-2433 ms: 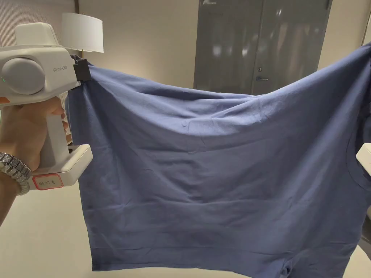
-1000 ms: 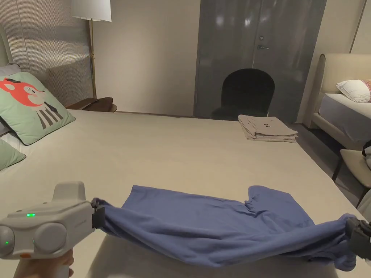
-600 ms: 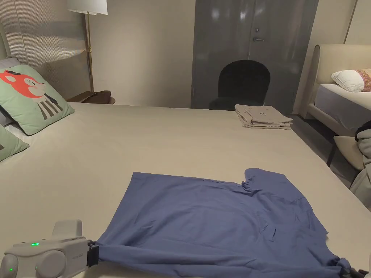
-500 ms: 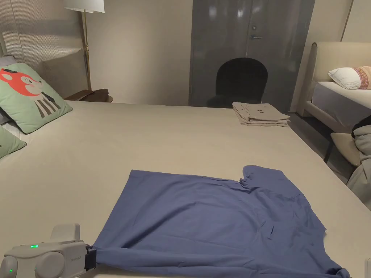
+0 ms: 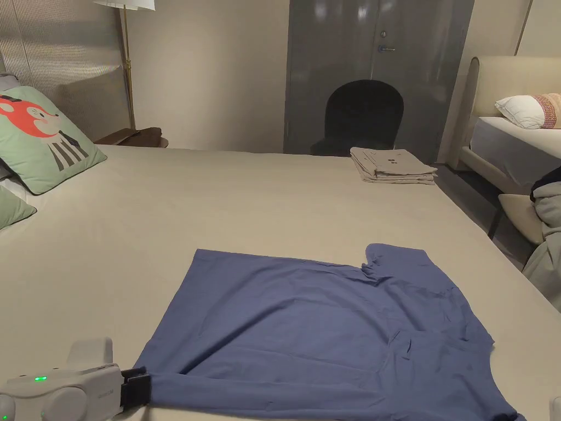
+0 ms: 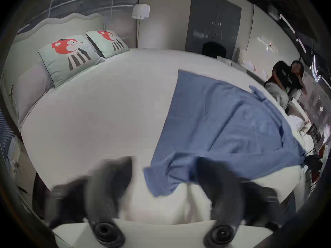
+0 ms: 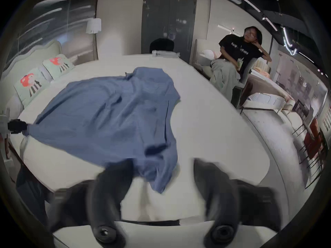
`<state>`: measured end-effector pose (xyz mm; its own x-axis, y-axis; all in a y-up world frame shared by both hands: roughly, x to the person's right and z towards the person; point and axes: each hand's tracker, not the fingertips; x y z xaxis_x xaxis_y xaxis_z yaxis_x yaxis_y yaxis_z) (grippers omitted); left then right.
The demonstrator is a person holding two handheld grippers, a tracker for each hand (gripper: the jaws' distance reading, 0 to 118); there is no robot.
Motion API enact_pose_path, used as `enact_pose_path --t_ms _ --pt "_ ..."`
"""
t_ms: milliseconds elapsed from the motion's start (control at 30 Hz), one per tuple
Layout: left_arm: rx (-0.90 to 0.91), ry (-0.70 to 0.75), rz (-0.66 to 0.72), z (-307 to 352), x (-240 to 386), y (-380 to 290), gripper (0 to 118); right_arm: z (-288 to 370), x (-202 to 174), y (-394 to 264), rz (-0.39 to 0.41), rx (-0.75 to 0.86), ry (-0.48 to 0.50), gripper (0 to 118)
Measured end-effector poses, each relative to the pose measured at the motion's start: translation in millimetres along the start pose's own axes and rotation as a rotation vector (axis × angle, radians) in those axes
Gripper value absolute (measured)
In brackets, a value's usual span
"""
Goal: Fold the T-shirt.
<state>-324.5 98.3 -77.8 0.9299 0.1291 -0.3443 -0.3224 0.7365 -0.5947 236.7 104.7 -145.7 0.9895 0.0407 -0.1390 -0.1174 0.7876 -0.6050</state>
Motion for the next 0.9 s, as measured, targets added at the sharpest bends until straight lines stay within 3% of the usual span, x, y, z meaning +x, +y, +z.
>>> enact_pose_path --t_ms 33,67,267,333,367,467,500,767,900 --pt "0.032 -0.014 0.012 6 0 3 105 4 2 4 -0.019 0.042 0.016 93" --pt "0.074 -0.017 0.015 15 2 8 110 12 2 10 -0.038 0.101 0.034 98" --pt "0.354 -0.004 -0.056 65 30 37 108 47 -12 49 -0.096 0.372 -0.019 97" --pt "0.41 -0.014 -0.095 77 38 41 105 54 -18 57 -0.12 0.434 -0.013 86" --pt "0.43 -0.016 -0.114 82 42 42 98 57 -20 59 -0.136 0.465 -0.008 74" --pt "0.482 -0.009 -0.144 85 43 43 10 66 -28 67 -0.157 0.496 0.029 12" --pt "0.484 0.013 -0.139 86 46 43 1 67 -31 68 -0.157 0.503 0.027 0" --pt "0.411 -0.02 -0.085 75 31 27 0 59 -39 65 -0.13 0.493 0.029 0" --pt "0.272 -0.001 -0.028 56 14 13 1 51 -39 56 -0.139 0.451 0.037 0"
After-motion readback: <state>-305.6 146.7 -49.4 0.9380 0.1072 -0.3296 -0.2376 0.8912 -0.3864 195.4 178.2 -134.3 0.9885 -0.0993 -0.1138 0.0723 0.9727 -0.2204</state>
